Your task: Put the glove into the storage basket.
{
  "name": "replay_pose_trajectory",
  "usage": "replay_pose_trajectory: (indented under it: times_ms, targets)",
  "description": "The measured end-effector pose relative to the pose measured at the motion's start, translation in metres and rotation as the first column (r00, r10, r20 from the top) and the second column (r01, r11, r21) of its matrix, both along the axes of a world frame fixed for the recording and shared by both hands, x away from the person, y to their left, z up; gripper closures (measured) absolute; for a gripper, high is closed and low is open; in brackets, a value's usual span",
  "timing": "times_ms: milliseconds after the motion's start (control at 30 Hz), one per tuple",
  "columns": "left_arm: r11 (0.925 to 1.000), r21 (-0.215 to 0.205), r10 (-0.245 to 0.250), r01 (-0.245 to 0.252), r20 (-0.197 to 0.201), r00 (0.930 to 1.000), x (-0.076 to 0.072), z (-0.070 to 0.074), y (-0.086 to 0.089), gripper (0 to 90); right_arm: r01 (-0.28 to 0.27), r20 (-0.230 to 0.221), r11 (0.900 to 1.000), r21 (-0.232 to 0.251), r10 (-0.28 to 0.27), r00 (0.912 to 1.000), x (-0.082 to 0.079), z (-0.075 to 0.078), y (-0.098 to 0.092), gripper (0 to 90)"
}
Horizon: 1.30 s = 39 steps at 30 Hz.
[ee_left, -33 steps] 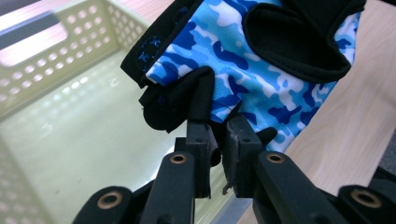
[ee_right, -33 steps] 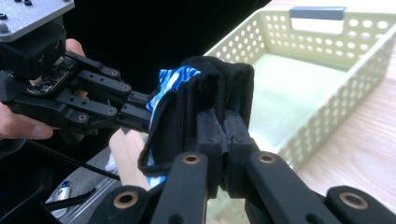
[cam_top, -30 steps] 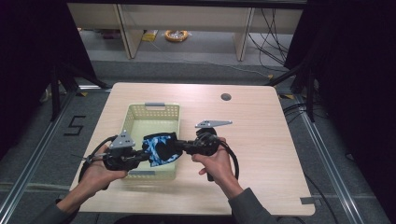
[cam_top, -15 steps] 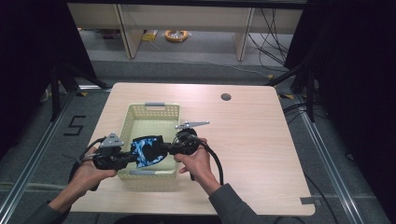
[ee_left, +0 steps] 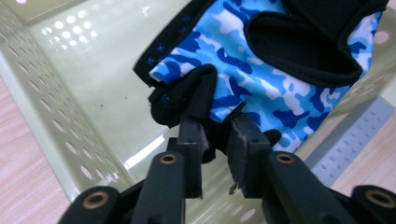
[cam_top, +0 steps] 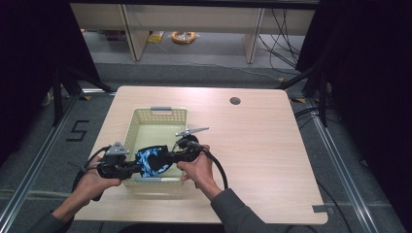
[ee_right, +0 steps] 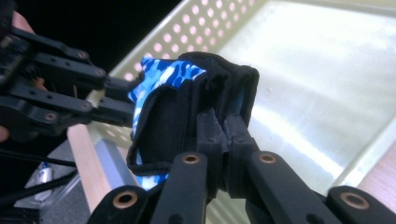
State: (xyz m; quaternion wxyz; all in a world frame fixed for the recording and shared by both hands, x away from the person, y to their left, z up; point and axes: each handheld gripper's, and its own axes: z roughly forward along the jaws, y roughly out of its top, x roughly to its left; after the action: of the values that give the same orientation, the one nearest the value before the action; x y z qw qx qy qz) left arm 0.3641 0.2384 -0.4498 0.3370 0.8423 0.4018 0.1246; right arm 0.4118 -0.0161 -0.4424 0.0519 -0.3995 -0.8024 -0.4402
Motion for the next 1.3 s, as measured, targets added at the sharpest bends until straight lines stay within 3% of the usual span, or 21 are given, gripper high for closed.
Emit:
replay_pose_trajectory:
  times_ms: [67, 167, 333, 400, 633, 700, 767, 800, 900, 933, 1033, 1067, 1167, 1200, 1300]
  targets:
    - [1.0, 0.002, -0.003, 0.003, 0.01, 0.9999, 0.0, 0.001, 0.001, 64.7, 0.011, -0.009, 0.999, -0.032, -0.011, 0.9999, 0.002, -0.003, 0.0, 87.7]
    - [1.0, 0.009, -0.004, 0.003, 0.017, 0.9998, 0.001, 0.007, 0.004, 62.3, 0.003, -0.02, 0.999, -0.04, -0.004, 0.9998, 0.003, -0.006, 0.001, 87.7]
    - [0.9998, -0.019, 0.011, -0.01, 0.048, 0.9988, 0.001, 0.018, 0.006, 61.0, 0.009, -0.027, 0.998, -0.064, -0.01, 0.9996, 0.004, -0.011, 0.003, 87.7]
    - [0.9995, -0.03, -0.006, 0.008, 0.058, 0.9983, -0.001, 0.019, 0.004, 60.4, 0.018, -0.039, 0.997, -0.072, -0.021, 0.999, 0.003, -0.01, 0.003, 87.6]
    - [0.9991, -0.033, -0.026, 0.028, 0.051, 0.9984, -0.005, 0.017, -0.005, 60.6, 0.035, -0.033, 0.995, -0.092, -0.038, 0.9987, 0.001, -0.011, 0.004, 85.0]
    - [0.999, -0.033, -0.029, 0.031, 0.049, 0.9984, -0.004, 0.017, -0.008, 60.5, 0.03, -0.036, 0.994, -0.109, -0.034, 0.9988, 0.001, -0.01, 0.004, 82.9]
    - [0.9991, -0.032, -0.026, 0.028, 0.051, 0.9983, -0.004, 0.017, -0.01, 60.5, 0.016, -0.008, 0.99, -0.142, -0.018, 0.9998, 0.001, -0.011, 0.004, 79.4]
    - [0.999, -0.031, -0.031, 0.033, 0.055, 0.998, -0.004, 0.018, -0.01, 60.5, 0.025, -0.03, 0.987, -0.161, -0.03, 0.9991, 0.0, -0.009, 0.004, 78.4]
    - [0.9989, -0.042, -0.021, 0.023, 0.056, 0.9982, -0.004, 0.017, -0.012, 60.0, 0.024, -0.031, 0.986, -0.163, -0.029, 0.9991, 0.0, -0.009, 0.004, 75.5]
    - [0.9986, -0.04, -0.033, 0.035, 0.053, 0.9981, -0.004, 0.019, -0.012, 59.6, 0.019, -0.002, 0.983, -0.181, -0.02, 0.9998, 0.001, -0.009, 0.005, 72.8]
    - [0.9985, -0.051, -0.016, 0.019, 0.051, 0.9986, -0.005, 0.018, -0.013, 58.7, 0.027, -0.001, 0.98, -0.196, -0.027, 0.9996, 0.0, -0.007, 0.005, 72.1]
    - [0.9986, -0.039, -0.034, 0.036, 0.055, 0.9979, -0.005, 0.02, -0.012, 58.4, 0.047, 0.028, 0.965, -0.258, -0.041, 0.9988, 0.001, -0.004, 0.005, 70.9]
    - [0.9984, -0.041, -0.037, 0.039, 0.053, 0.9979, -0.006, 0.02, -0.012, 58.1, 0.031, 0.032, 0.971, -0.238, -0.024, 0.9992, 0.0, -0.001, 0.005, 70.2]
    - [0.9984, -0.039, -0.038, 0.04, 0.053, 0.9978, -0.006, 0.02, -0.012, 57.7, 0.029, 0.076, 0.971, -0.239, -0.011, 0.997, 0.0, 0.002, 0.006, 68.9]
    - [0.9978, -0.051, -0.04, 0.043, 0.058, 0.9975, -0.008, 0.02, -0.013, 57.3, 0.037, 0.094, 0.973, -0.229, -0.016, 0.9954, 0.001, 0.005, 0.005, 67.6]
